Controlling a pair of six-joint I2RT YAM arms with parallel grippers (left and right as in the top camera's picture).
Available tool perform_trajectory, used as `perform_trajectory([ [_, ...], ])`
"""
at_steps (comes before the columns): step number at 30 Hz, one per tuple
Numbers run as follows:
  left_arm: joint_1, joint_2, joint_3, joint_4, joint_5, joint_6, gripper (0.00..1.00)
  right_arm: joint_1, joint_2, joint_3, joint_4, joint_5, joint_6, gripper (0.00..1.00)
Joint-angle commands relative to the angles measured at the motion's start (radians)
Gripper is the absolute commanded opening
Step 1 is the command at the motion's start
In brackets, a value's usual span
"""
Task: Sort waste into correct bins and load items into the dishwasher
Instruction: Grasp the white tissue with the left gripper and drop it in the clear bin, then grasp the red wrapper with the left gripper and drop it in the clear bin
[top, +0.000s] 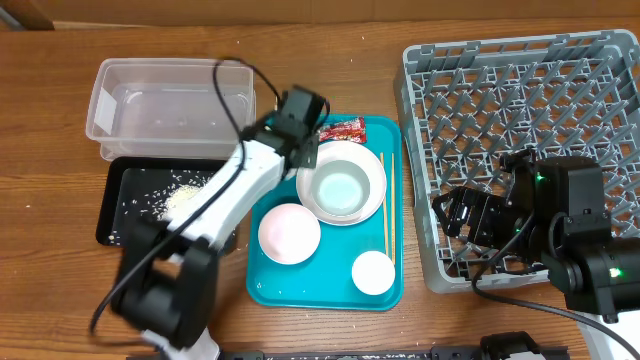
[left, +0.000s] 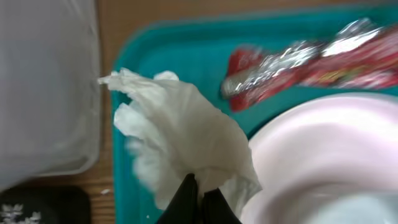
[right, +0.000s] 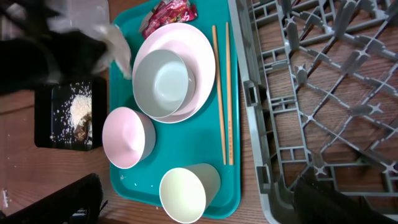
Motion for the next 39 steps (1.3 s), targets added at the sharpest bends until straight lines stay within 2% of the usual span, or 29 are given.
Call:
perform_trajectory([
  [1, 0.008, -0.159, 0.086, -0.035, -0.019, -0.013, 0.04, -0.002, -0.007, 0.023, 0.005, 0.002, 0.0, 1.0],
  [5, 0.057, -0.193, 0.086, -0.043, -0.136, -0.013, 0.04, -0.002, -0.007, 0.023, 0.006, 0.002, 0.0, 1.0],
  [7, 0.143, -0.169, 0.086, -0.029, -0.202, -0.014, 0.04, -0.002, -0.007, 0.023, 0.006, 0.002, 0.0, 1.0],
  [11, 0.271, -0.087, 0.086, -0.02, -0.198, -0.029, 0.04, -0.002, -0.007, 0.023, 0.005, 0.002, 0.001, 1.0],
  [12, 0.286, -0.078, 0.086, -0.015, -0.196, -0.029, 0.1, -0.002, -0.007, 0.023, 0.004, 0.002, 0.001, 1.0],
  [13, 0.299, -0.076, 0.086, -0.003, -0.178, -0.029, 0.26, -0.002, -0.007, 0.023, 0.004, 0.002, 0.001, 1.0],
  [15, 0.307, -0.084, 0.095, 0.008, -0.118, -0.019, 0.37, -0.002, -0.007, 0.023, 0.005, 0.002, 0.001, 1.0],
  [16, 0.307, -0.089, 0.108, 0.006, -0.083, -0.002, 0.51, -0.002, -0.007, 0.023, 0.005, 0.002, 0.001, 1.0],
  [18, 0.284, -0.105, 0.16, -0.016, -0.01, 0.058, 0.64, -0.002, -0.007, 0.023, 0.005, 0.002, 0.0, 1.0],
  [20, 0.252, -0.113, 0.201, -0.049, 0.023, 0.08, 0.7, -0.002, -0.007, 0.023, 0.005, 0.002, 0.0, 1.0],
  [25, 0.116, -0.108, 0.24, -0.053, 0.145, 0.225, 0.71, -0.002, -0.007, 0.023, 0.005, 0.002, 0.0, 1.0],
  [29, 0.009, -0.053, 0.24, 0.01, 0.134, 0.361, 0.72, -0.002, -0.007, 0.023, 0.005, 0.002, 0.001, 1.0],
  [31, -0.024, 0.001, 0.24, 0.063, 0.119, 0.373, 0.75, -0.002, -0.007, 0.023, 0.005, 0.002, 0.0, 1.0],
  [33, -0.041, 0.099, 0.24, 0.14, 0.125, 0.371, 0.74, -0.002, -0.007, 0.023, 0.005, 0.002, 0.0, 1.0],
  [39, -0.042, 0.278, 0.24, 0.28, 0.229, 0.391, 0.73, -0.002, -0.007, 0.023, 0.004, 0.002, 0.001, 1.0],
])
